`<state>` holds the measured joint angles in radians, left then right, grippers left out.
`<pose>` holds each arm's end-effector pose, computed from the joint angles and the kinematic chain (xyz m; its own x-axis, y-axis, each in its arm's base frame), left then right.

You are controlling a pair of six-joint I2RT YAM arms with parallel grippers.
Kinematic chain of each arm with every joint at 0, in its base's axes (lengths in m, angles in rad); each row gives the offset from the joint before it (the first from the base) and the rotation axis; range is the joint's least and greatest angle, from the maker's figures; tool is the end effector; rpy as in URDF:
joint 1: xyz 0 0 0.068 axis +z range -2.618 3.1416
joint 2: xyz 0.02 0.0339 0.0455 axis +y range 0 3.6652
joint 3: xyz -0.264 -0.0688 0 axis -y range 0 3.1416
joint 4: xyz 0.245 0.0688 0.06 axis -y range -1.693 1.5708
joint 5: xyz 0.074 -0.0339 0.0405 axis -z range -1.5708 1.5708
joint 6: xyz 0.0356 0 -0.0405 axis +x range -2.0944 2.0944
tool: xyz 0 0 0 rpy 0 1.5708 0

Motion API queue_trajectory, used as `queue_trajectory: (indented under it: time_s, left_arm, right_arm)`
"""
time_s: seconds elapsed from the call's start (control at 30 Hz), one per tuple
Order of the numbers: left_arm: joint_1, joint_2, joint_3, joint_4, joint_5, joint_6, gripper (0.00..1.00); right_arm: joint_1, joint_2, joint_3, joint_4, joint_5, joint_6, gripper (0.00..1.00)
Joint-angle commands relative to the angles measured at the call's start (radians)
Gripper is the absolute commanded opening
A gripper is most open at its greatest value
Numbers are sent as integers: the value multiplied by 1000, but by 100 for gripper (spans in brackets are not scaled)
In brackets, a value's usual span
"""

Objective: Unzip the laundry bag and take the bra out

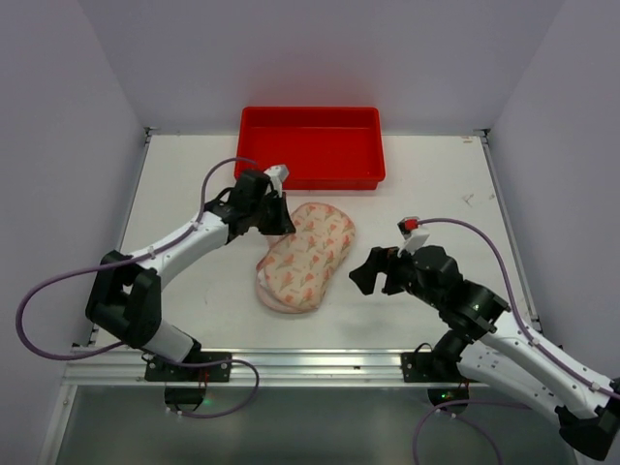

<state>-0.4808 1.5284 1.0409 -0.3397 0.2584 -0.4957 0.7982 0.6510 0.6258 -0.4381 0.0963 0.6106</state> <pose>0.2855 -0.1592 0.2357 -0.8597 -0.0702 -0.5060 0.2178 0.8456 -0.4874 0.1102 0.1081 0.2784 -0.6298 0.1715 -0.7576 -0.3559 0.8032 0.4777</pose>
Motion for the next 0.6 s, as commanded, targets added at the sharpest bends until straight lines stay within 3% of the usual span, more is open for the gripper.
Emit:
queue_trajectory:
  time_s: [0.0,0.13,0.43,0.5,0.53,0.57]
  left_arm:
    - [-123,-74,123,18,-53,-73,6]
    - [-283,-19,177,51,-94,-138,21]
    - [-588,228,386,128,-134,-198,43]
    - [-613,236,435,105,-188,-188,51]
    - [-619,228,442,96,-208,-182,62]
    - [-619,222,450,84,-243,-179,66]
  right_arm:
    - [3,-49,12,-5,59,11,99]
    - [3,-128,14,-37,132,29,99]
    - [3,-419,-21,-85,309,40,99]
    - [3,-464,-26,-93,342,34,99]
    - [1,-482,-26,-108,358,35,99]
    - [2,-508,-26,-120,371,38,99]
